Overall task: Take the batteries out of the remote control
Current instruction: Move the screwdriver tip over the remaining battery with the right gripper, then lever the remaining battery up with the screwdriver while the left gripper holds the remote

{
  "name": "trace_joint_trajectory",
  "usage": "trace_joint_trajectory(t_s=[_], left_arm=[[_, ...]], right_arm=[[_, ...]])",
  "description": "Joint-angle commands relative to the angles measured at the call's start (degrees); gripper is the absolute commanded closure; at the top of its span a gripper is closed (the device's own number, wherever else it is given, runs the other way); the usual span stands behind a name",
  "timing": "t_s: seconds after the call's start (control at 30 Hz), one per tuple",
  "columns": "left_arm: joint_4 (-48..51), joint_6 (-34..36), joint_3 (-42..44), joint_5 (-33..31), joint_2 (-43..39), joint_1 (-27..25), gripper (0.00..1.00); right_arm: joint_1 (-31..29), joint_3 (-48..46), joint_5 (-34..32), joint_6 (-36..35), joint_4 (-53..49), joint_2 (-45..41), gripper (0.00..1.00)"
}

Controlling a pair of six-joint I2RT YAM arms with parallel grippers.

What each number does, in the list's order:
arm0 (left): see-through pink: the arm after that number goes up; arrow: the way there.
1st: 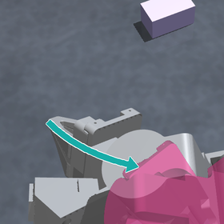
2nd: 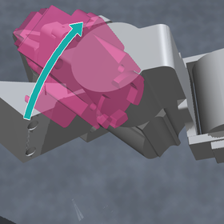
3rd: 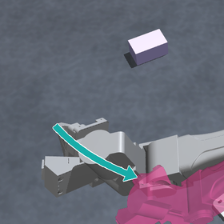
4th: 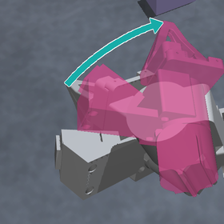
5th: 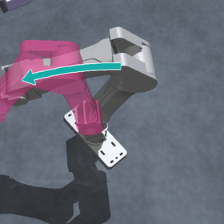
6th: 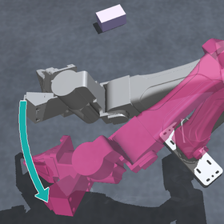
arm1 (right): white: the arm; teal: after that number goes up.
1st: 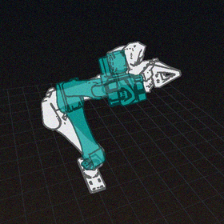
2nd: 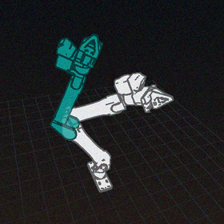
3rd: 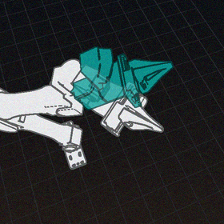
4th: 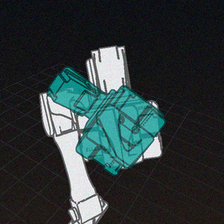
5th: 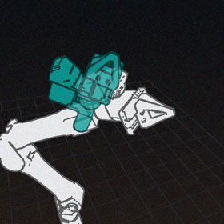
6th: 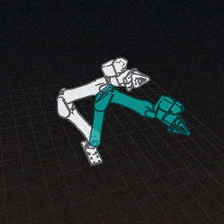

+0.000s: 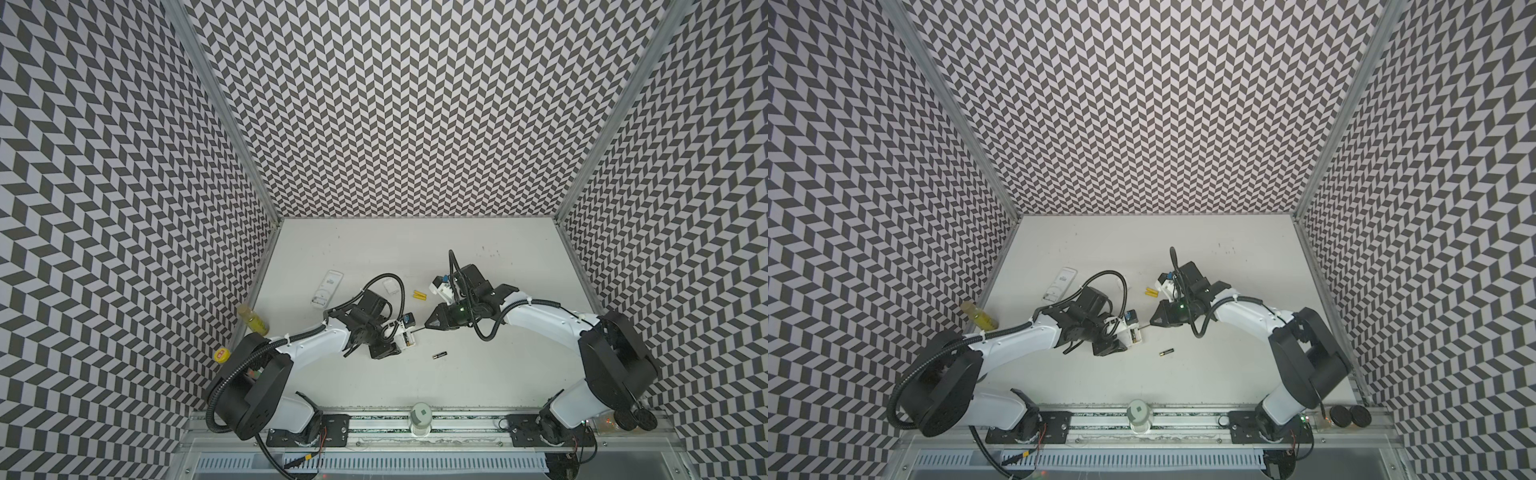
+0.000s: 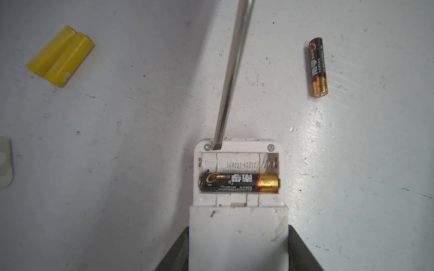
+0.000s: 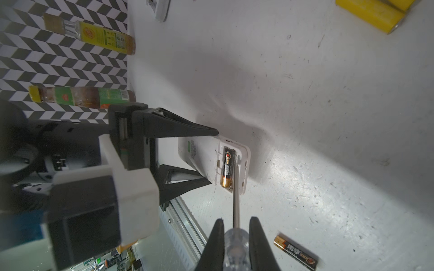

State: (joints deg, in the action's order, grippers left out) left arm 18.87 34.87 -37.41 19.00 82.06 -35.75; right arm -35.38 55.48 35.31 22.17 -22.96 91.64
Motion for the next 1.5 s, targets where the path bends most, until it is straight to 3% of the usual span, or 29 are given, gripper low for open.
trace_joint_trajectory(t_s=[0.0,0.23,0.9,1.47], left_arm=[[-1.27,1.03,0.76,-1.35,1.37,-1.59,0.83],[-1.69,-1.24,-0.16,-4.94,3.84,-2.09,0.83],[-2.17,-1.90,0.14,-5.20,3.56,-2.66,0.84],[-2.44,-1.63,0.49,-4.75,2.73,-2.66,0.84]], right_arm=[[0.04,2.46,-1.52,0.41,-0.37,1.60,1.00],[-0.18,2.67,-0.68,1.18,-1.00,2.18,1.00],[-4.15,0.42,-3.17,2.88,-0.97,5.35,1.00],[1.06,-5.80,14.06,-3.58,8.89,10.20,1.00]])
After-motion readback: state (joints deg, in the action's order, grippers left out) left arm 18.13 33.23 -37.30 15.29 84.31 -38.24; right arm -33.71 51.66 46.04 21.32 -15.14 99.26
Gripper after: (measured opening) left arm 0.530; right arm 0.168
